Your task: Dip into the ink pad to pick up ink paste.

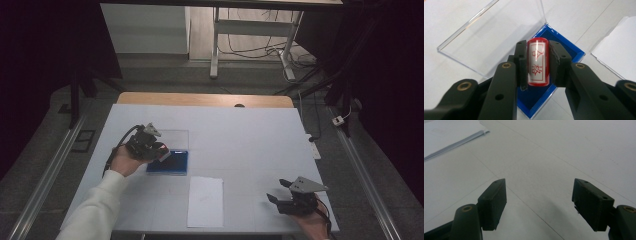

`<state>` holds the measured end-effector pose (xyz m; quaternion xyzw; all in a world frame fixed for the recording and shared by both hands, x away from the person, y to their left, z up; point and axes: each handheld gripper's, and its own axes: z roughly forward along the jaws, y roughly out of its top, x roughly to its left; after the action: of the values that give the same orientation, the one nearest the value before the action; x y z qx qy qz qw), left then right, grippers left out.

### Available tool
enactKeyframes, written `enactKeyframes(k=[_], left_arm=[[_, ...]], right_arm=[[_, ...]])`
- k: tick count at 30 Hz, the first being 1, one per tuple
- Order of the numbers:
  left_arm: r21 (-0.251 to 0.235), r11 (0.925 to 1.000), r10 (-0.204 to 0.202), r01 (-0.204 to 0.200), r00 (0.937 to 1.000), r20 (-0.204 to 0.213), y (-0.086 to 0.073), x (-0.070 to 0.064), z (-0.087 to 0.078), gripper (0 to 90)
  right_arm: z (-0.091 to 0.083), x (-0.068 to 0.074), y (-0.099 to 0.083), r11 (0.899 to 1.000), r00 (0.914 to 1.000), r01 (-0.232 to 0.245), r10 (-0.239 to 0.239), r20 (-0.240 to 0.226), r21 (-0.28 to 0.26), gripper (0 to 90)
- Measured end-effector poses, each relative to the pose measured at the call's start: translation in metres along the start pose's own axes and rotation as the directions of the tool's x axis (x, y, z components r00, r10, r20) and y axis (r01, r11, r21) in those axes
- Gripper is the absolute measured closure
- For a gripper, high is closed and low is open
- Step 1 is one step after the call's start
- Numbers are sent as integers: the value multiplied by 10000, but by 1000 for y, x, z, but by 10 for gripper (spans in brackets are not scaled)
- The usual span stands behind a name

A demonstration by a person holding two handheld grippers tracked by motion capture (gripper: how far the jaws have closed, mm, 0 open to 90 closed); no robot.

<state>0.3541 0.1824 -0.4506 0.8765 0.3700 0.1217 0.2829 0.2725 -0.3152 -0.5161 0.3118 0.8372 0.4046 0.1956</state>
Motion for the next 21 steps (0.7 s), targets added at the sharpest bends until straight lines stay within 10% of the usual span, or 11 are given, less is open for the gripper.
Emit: enactKeyframes(k=[21], left_arm=[[-748,9970,-171,194,9994,308,-6,3,-24,701]], right_arm=[[-1,0,0,10000,10000,23,-23,90,21,275]])
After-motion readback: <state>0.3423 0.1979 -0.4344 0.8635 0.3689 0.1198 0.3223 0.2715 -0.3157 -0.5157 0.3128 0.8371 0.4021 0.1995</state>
